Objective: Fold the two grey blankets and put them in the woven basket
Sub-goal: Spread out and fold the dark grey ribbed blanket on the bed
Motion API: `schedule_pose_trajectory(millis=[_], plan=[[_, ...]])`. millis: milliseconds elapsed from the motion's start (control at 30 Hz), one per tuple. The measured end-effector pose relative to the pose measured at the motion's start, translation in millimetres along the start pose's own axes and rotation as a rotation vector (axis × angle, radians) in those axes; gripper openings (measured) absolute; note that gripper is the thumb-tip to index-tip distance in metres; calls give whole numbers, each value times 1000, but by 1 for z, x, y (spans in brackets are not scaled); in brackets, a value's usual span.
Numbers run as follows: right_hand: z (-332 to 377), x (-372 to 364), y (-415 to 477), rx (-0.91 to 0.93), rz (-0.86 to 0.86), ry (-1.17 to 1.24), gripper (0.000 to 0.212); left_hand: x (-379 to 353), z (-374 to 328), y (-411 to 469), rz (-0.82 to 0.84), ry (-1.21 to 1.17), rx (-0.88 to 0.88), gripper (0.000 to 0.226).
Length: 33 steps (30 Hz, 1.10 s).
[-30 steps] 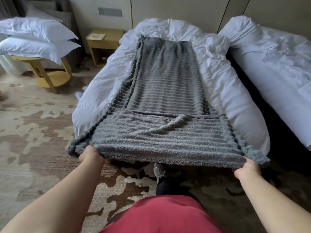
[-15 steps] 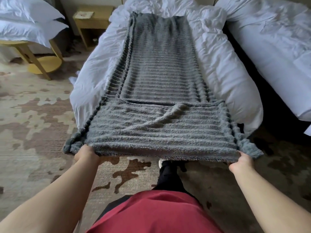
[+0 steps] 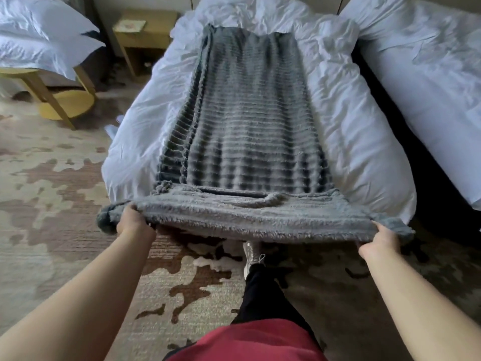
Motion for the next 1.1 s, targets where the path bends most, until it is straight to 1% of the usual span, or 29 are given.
schedule_pose_trajectory(millis=[33,100,167,233,300,367,433,500,567,633,700,767,833,900,933,967,1033,1100], plan=[[10,-20,2,15,15,0,13,-20,-8,3,36,4,-20,36],[30,-67,10,45,60,0,28,-65,-23,12,113,-10,-33,40],[49,-120,21,73,96,0,41,-108,-38,22,114,4,-29,40],[66,-176,37,70,106,5,42,-153,-54,38,107,39,-18,43],[81,-235,58,49,122,38,34,-203,-70,58,140,19,-61,41],[91,-292,80,35,220,77,31,-251,-82,81,205,28,-128,39],[90,-337,104,19,346,37,41,-286,-82,105,259,69,-145,47],[77,-362,126,-6,382,-47,52,-304,-69,132,269,148,-116,55],[53,-368,146,-38,368,-158,55,-304,-46,155,222,246,-59,54],[21,-359,162,-89,329,-255,56,-289,-18,171,168,310,12,52],[-11,-338,172,-147,282,-290,55,-266,6,185,111,303,53,49],[-37,-311,179,-192,247,-289,50,-240,24,194,50,329,63,49],[-57,-283,187,-226,204,-294,44,-214,35,199,-83,324,61,45],[-73,-256,195,-266,139,-326,39,-194,48,202,-195,271,114,41],[-78,-243,197,-284,100,-349,39,-186,56,202,-201,246,169,45],[-81,-233,199,-300,63,-363,44,-183,65,203,-152,235,233,54],[-84,-218,205,-321,7,-348,60,-180,83,208,-17,170,339,75],[-83,-208,213,-332,-34,-289,73,-178,91,213,12,74,379,87]])
Point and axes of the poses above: each hand's wrist, its own y-axis towards the middle knuckle, its own x-axis out of the back of the hand, z = x × y, the point moved 6 cm from there along y, towards the middle knuckle, and after that the axes turned 3 degrees about z, right-handed, at the moved point
